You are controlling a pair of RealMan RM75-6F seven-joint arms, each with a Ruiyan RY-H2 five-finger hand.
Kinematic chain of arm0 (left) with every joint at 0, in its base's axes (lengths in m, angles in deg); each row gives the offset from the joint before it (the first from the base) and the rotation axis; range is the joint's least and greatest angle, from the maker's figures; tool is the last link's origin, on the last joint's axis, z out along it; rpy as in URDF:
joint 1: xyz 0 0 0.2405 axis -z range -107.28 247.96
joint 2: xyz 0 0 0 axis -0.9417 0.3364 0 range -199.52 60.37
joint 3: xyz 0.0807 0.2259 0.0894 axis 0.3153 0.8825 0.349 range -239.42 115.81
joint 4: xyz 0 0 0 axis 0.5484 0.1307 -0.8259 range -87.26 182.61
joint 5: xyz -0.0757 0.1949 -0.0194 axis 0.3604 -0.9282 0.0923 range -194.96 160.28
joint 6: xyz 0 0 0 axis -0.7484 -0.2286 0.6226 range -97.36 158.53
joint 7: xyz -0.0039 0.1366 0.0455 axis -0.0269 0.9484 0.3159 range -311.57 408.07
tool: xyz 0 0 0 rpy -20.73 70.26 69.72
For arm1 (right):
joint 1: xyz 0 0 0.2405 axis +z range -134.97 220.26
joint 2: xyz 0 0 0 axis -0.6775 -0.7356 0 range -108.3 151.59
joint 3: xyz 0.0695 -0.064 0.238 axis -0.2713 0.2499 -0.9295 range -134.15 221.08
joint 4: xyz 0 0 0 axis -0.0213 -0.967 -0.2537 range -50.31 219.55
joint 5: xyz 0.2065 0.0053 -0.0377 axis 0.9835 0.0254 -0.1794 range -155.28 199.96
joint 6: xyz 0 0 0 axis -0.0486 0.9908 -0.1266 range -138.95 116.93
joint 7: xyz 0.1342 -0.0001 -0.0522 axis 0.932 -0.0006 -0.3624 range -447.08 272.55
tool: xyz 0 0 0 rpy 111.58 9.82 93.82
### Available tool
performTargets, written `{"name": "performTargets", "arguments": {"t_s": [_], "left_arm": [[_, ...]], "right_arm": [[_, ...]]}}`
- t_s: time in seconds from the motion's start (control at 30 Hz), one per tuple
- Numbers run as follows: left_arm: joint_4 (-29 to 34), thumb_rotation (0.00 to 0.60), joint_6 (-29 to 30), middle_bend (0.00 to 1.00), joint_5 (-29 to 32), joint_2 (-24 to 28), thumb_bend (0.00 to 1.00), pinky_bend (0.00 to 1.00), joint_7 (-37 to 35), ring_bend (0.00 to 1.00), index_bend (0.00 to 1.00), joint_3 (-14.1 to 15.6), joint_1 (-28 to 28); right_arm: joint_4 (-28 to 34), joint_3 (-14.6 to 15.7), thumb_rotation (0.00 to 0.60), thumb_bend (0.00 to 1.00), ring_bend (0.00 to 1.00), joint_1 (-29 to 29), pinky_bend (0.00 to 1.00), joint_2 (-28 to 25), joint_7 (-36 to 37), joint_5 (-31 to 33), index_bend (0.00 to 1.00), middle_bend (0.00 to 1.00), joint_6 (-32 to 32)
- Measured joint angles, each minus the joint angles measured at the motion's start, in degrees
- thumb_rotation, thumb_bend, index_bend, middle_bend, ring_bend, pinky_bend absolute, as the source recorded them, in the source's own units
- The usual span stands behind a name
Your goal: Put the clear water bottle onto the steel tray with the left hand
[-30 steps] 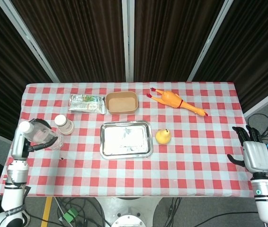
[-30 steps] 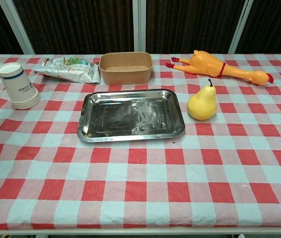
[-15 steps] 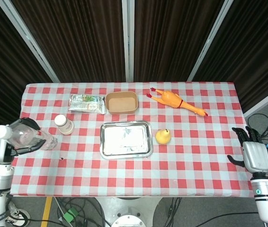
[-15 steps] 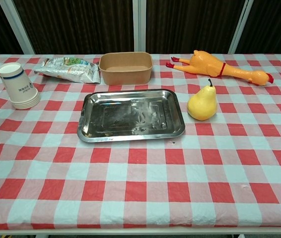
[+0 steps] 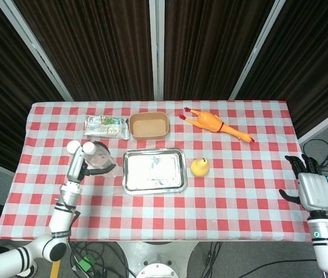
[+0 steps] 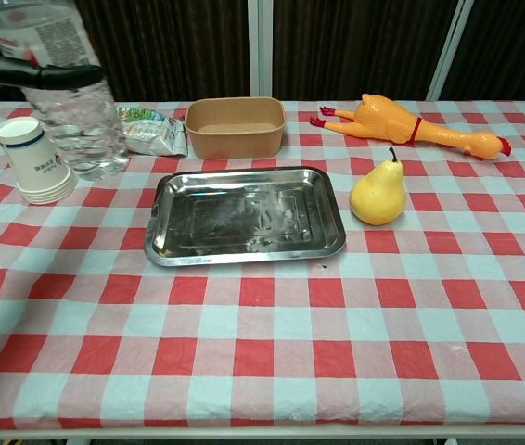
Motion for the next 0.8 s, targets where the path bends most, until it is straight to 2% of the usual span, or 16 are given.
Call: {"name": "performTargets", "arguments": {"t_s": [0.2,0.4,0.47,0.67,0.8], "left_arm": [[-1.09,0.600,-0.13,0.70,-1.42,-3.84,0.22,0.60,1.38,0.58,0.64,-1.60,4.83],[-5.83,0.600,-0.83,0.70,2.09,2.53,0.23,0.60,0.66,0.58,0.64,-4.63,4.51],[-6.27,0.600,-1.42,0.70,3.00,3.13,0.23,0.60,0.63,0.58,0.63,-4.60,5.04],[-6.37,0.600,-1.24,0.70,-0.21,-0.98,0.23,0.60,0.76,0.58,0.63,-2.84,6.50],[-5.60,0.600,-2.03,0.70,1.81,0.30,0.23,0.60,1.50,0.58,0.63,-2.51,6.99]], "right_arm": [[0.00,-0.19,0.600,0.11,0.00,0.12,0.05,-0.12,0.17,0.81,0.12,0.14,-0.43],[0.10,-0.33,0.600,0.11,0.00,-0.14,0.05,-0.57,1.61,0.01,0.12,0.14,0.23],[-0.04,-0.33,0.600,0.11,0.00,-0.06,0.05,-0.49,1.36,0.16,0.12,0.14,0.09],[-0.08,-0.29,0.600,0.11,0.00,0.32,0.05,-0.37,0.67,1.07,0.12,0.14,-0.88],[0.02,-0.12,0.600,0.11,0.00,0.22,0.05,-0.38,0.81,0.41,0.12,0.14,-0.49]]}}
